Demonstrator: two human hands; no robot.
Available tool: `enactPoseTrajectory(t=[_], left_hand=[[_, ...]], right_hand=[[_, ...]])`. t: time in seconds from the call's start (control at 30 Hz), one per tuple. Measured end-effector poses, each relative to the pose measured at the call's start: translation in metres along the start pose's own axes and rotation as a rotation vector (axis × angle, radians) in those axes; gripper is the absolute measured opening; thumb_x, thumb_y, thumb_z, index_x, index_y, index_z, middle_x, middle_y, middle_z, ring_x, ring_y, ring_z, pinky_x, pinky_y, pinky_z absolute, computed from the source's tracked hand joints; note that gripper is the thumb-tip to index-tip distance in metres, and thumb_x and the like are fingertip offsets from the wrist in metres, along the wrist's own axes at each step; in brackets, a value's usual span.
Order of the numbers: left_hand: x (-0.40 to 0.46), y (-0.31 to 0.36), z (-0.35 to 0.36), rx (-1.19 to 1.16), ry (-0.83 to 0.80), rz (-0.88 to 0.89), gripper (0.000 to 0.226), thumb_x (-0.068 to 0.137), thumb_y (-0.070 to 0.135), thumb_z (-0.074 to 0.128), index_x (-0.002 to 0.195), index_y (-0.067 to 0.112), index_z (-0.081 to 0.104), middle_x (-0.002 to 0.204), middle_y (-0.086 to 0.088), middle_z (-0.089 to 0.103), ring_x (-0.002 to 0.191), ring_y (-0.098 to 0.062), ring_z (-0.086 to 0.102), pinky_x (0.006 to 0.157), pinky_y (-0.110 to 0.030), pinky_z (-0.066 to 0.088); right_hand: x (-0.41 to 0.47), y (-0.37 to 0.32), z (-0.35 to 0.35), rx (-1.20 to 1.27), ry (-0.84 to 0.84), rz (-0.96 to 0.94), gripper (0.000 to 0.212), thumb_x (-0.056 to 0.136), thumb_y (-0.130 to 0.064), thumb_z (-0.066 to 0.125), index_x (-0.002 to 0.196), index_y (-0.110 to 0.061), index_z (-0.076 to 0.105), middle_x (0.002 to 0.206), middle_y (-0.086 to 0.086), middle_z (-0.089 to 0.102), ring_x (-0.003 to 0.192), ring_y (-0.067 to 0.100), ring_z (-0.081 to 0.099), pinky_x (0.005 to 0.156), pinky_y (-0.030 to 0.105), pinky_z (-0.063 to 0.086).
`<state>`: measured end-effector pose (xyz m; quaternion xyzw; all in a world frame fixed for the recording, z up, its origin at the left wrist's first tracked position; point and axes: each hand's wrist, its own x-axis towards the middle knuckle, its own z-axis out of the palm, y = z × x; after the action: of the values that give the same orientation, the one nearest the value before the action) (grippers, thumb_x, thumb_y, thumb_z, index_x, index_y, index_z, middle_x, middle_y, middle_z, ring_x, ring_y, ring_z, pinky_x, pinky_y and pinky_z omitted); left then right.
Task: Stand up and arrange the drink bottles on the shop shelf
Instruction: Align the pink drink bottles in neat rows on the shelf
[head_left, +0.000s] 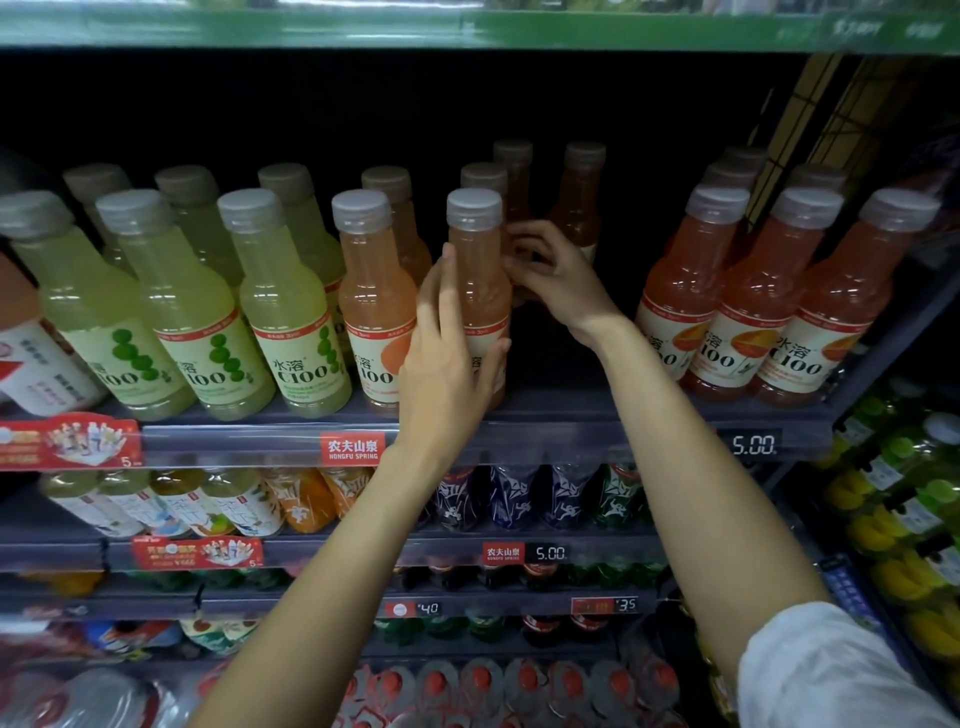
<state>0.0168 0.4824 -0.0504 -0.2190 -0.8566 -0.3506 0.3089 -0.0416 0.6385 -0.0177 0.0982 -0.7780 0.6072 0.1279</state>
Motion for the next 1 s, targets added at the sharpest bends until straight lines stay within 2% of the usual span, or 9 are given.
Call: enactPoseTrajectory(t=[0.2, 0.4, 0.47, 0.53, 0.63, 0.73, 0.87, 1.0], left_hand=[[0.000, 0.000, 0.000, 0.012, 0.006, 0.001, 0.085, 0.087, 0.024, 0.068, 0.151, 0.002, 0.015, 0.149, -0.018, 0.031, 0.119, -0.031, 0.051, 0.071, -0.019, 0.041], [0.001, 0.000, -0.001, 0.008, 0.003, -0.005, 0.086, 0.088, 0.024, 0.068, 0.151, 0.005, 0.013, 0.150, -0.017, 0.031, 0.116, -0.035, 0.055, 0.070, -0.020, 0.040], [0.000, 0.001, -0.001, 0.002, 0.003, -0.010, 0.087, 0.087, 0.023, 0.068, 0.151, 0.006, 0.012, 0.150, -0.016, 0.030, 0.116, -0.035, 0.054, 0.070, -0.020, 0.040], [0.000, 0.000, 0.000, -0.003, 0.002, -0.009, 0.088, 0.087, 0.024, 0.068, 0.151, 0.008, 0.011, 0.150, -0.016, 0.030, 0.115, -0.035, 0.054, 0.069, -0.023, 0.041], [-0.001, -0.001, 0.000, 0.006, 0.001, -0.011, 0.088, 0.087, 0.024, 0.068, 0.151, 0.009, 0.011, 0.151, -0.015, 0.029, 0.115, -0.034, 0.054, 0.069, -0.022, 0.040], [-0.001, -0.001, 0.000, 0.011, 0.005, -0.007, 0.088, 0.087, 0.025, 0.068, 0.151, 0.009, 0.011, 0.150, -0.014, 0.030, 0.115, -0.034, 0.054, 0.068, -0.023, 0.042], [0.000, 0.000, 0.000, 0.018, 0.014, -0.010, 0.087, 0.087, 0.025, 0.069, 0.151, 0.007, 0.013, 0.150, -0.015, 0.031, 0.115, -0.033, 0.054, 0.070, -0.016, 0.037], [0.000, 0.000, 0.000, 0.023, 0.026, -0.004, 0.086, 0.086, 0.025, 0.070, 0.151, 0.006, 0.015, 0.149, -0.015, 0.032, 0.115, -0.031, 0.053, 0.070, -0.016, 0.037]], right_hand=[[0.002, 0.002, 0.004, 0.015, -0.019, -0.022, 0.030, 0.091, -0.015, 0.060, 0.118, -0.022, 0.050, 0.128, 0.008, 0.054, 0.122, 0.024, 0.052, 0.102, 0.053, 0.043], [0.001, 0.004, 0.008, 0.000, -0.014, -0.017, 0.034, 0.093, -0.015, 0.058, 0.126, -0.016, 0.049, 0.133, 0.008, 0.052, 0.125, 0.020, 0.049, 0.103, 0.042, 0.044], [-0.002, 0.007, 0.007, -0.015, 0.062, -0.046, 0.033, 0.092, -0.015, 0.058, 0.125, -0.014, 0.052, 0.132, 0.005, 0.054, 0.121, 0.015, 0.052, 0.102, 0.034, 0.045], [-0.003, 0.013, 0.004, -0.080, 0.210, -0.109, 0.029, 0.092, -0.014, 0.059, 0.120, -0.011, 0.057, 0.126, 0.004, 0.058, 0.112, 0.011, 0.056, 0.094, 0.026, 0.048], [0.000, 0.021, 0.001, -0.417, 0.454, -0.235, 0.023, 0.089, -0.017, 0.062, 0.110, -0.009, 0.061, 0.114, 0.009, 0.061, 0.102, 0.018, 0.059, 0.080, 0.029, 0.050], [0.009, 0.025, 0.004, -0.777, 0.619, -0.171, 0.035, 0.086, -0.026, 0.065, 0.114, -0.005, 0.058, 0.120, 0.017, 0.054, 0.113, 0.031, 0.049, 0.082, 0.033, 0.043], [0.019, 0.028, 0.009, -0.672, 0.758, 0.034, 0.060, 0.081, -0.028, 0.072, 0.125, 0.001, 0.044, 0.132, 0.021, 0.040, 0.117, 0.033, 0.041, 0.088, 0.038, 0.044], [0.025, 0.040, 0.005, -0.508, 0.740, 0.095, 0.068, 0.080, -0.022, 0.073, 0.133, -0.002, 0.034, 0.131, 0.018, 0.042, 0.117, 0.031, 0.047, 0.087, 0.039, 0.048]])
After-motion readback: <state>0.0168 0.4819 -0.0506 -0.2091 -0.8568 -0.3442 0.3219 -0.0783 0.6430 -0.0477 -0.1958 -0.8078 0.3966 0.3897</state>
